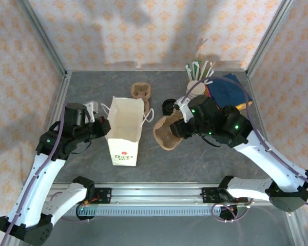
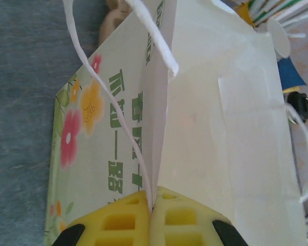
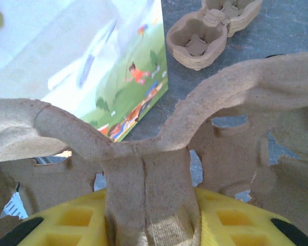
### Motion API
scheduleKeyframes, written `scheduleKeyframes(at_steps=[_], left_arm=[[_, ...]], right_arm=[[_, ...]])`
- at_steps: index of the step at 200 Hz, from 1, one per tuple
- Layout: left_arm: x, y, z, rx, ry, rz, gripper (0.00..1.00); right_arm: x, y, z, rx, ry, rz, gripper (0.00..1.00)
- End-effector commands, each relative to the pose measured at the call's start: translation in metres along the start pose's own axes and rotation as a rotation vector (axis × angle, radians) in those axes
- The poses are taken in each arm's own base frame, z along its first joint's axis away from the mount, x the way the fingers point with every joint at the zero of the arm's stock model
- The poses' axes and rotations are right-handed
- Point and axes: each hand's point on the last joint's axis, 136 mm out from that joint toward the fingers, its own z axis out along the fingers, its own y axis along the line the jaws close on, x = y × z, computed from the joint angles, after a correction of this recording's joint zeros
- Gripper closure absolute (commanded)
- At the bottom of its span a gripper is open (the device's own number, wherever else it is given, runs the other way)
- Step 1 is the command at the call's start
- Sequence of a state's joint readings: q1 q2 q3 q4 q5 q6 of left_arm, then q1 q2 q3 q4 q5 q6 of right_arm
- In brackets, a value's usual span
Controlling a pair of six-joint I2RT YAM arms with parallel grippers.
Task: Pack the takeout coffee
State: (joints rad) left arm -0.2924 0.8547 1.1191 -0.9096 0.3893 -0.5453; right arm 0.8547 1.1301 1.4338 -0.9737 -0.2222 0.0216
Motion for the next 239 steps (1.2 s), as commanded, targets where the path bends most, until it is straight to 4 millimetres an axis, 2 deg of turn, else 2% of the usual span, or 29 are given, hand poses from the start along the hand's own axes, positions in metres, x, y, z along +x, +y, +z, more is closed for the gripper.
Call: scheduleKeyframes(at_steps=[1, 36, 59, 63, 84, 128, 153, 175, 239], left_arm=[[-0.004, -0.017, 0.011, 0.042, -0.009, 0.021, 1.0], [0.005, -0.05, 0.027, 0.13, 0.02, 0.071, 1.0], [0.012, -0.066, 0.036, 0.177, 0.064, 0.102, 1.0], [0.013, -0.069, 0.038, 0.19, 0.069, 0.103, 1.0], [0.015, -0.082, 0.042, 0.251, 0.083, 0.118, 1.0], [0.018, -0.088, 0.044, 0.281, 0.1, 0.174, 1.0], [0.028, -0.093, 0.045, 0.325, 0.147, 0.198, 1.0], [0.032, -0.089, 0.049, 0.309, 0.169, 0.21, 1.0], [0.034, -0.097, 0.044, 0.354, 0.18, 0.252, 1.0]], right_arm=[[-0.001, 0.004, -0.02, -0.012, 0.009, -0.001, 0.64], [-0.019, 0.01, -0.039, -0.031, -0.03, -0.01, 0.64], [-0.037, 0.026, -0.051, -0.102, -0.068, -0.025, 0.64], [-0.039, 0.03, -0.043, -0.121, -0.047, -0.029, 0.64], [-0.054, 0.048, -0.041, -0.203, -0.048, -0.049, 0.65], [-0.08, 0.057, -0.03, -0.225, -0.082, -0.095, 0.66], [-0.082, 0.067, -0.008, -0.268, -0.053, -0.109, 0.66], [-0.078, 0.074, 0.008, -0.28, -0.034, -0.156, 0.66], [-0.059, 0.057, 0.038, -0.207, -0.021, -0.249, 0.66]])
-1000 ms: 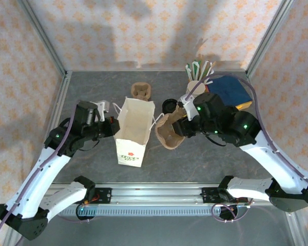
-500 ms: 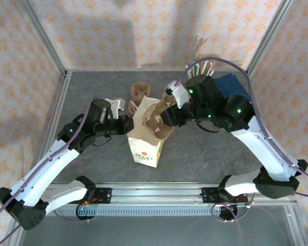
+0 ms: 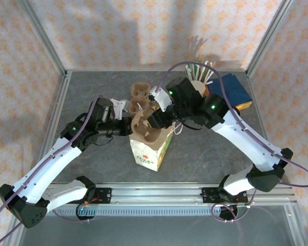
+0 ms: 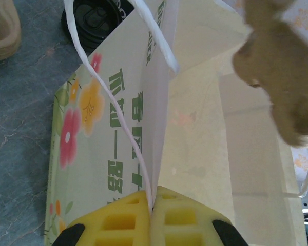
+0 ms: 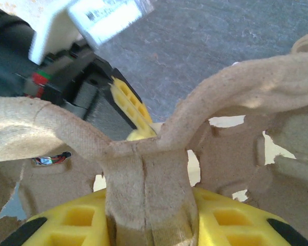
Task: Pack the takeout coffee
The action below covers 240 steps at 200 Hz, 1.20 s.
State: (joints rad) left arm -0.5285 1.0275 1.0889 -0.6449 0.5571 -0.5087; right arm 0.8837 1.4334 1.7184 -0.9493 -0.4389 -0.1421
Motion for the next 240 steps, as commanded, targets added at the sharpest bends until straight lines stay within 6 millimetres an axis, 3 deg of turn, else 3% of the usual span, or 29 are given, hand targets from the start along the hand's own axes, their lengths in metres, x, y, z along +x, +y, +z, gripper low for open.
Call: scheduleKeyframes(at_steps=[1, 71, 240], left_arm=[[-0.002, -0.012, -0.002, 0.052, -0.001, 0.058, 1.0], [0.003, -0.017, -0.001, 0.078, 0.033, 0.097, 1.0], [0.018, -0.013, 0.008, 0.103, 0.092, 0.147, 1.0]], right_arm=[[-0.002, -0.005, -0.003, 0.035, -0.043, -0.071, 0.66], [0.032, -0.032, 0.014, 0.151, 0.027, -0.053, 0.66], [0.077, -0.067, 0.049, 0.29, 0.188, -0.022, 0.66]])
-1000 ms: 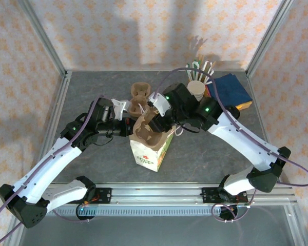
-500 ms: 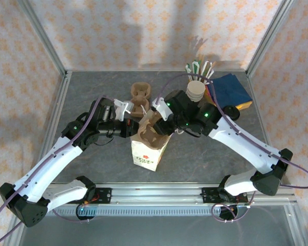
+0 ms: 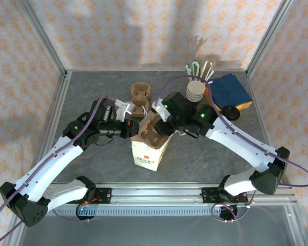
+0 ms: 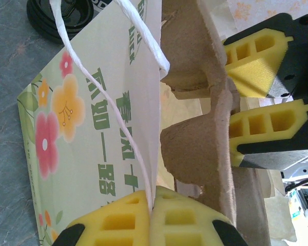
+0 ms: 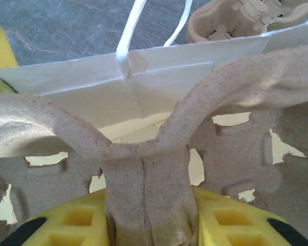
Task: Pack the takeout coffee
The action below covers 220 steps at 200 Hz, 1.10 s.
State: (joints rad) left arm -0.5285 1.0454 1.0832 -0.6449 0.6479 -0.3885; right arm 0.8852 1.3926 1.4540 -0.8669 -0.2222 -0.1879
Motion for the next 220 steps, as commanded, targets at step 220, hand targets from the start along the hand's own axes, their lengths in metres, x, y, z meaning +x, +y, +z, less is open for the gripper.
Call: scheduleKeyframes(at_steps=[220], left_arm=[[0.005, -0.002, 0.007, 0.019, 0.058, 0.112, 1.0]], right_arm=[[0.036, -0.024, 0.029, 0.138, 0.154, 0.02, 0.66]])
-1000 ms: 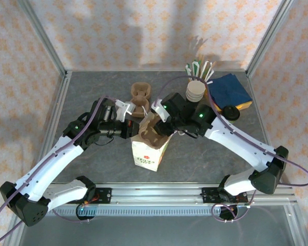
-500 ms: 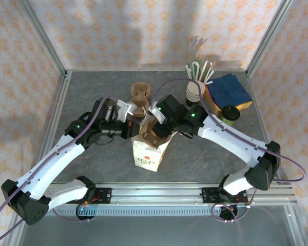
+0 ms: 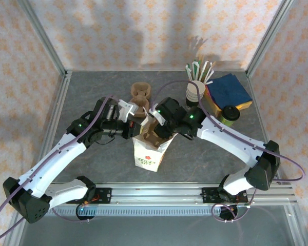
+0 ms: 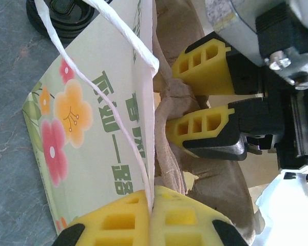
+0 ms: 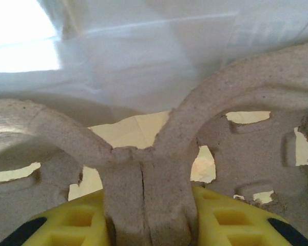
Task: Pack the takeout coffee
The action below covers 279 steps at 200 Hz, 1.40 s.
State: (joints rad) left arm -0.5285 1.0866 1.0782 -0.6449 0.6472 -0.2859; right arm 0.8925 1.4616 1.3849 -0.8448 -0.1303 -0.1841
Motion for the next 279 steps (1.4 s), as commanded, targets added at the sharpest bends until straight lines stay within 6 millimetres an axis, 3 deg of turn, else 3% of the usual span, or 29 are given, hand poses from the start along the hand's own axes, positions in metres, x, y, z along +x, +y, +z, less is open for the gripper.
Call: scheduleKeyframes(at_steps=[1, 56, 138, 199, 279], left_arm=[[0.001, -0.011, -0.004, 0.036, 0.02, 0.03, 1.0], [0.004, -0.005, 0.0, 0.019, 0.035, 0.028, 1.0], [0.009, -0.003, 0.003, 0.012, 0.059, 0.043, 1.0], [0.008, -0.007, 0.003, 0.039, 0.06, 0.055, 1.0], [0.006, -0.009, 0.004, 0.049, 0.06, 0.059, 1.0]], right_arm=[[0.009, -0.01, -0.008, 0.044, 0.04, 0.024, 0.66], [-0.026, -0.011, -0.051, 0.036, -0.111, 0.018, 0.66], [-0.038, -0.019, -0.07, 0.076, -0.221, 0.033, 0.65], [-0.028, -0.032, -0.053, 0.162, -0.163, 0.034, 0.65], [-0.007, -0.031, -0.024, 0.163, -0.067, 0.02, 0.65]])
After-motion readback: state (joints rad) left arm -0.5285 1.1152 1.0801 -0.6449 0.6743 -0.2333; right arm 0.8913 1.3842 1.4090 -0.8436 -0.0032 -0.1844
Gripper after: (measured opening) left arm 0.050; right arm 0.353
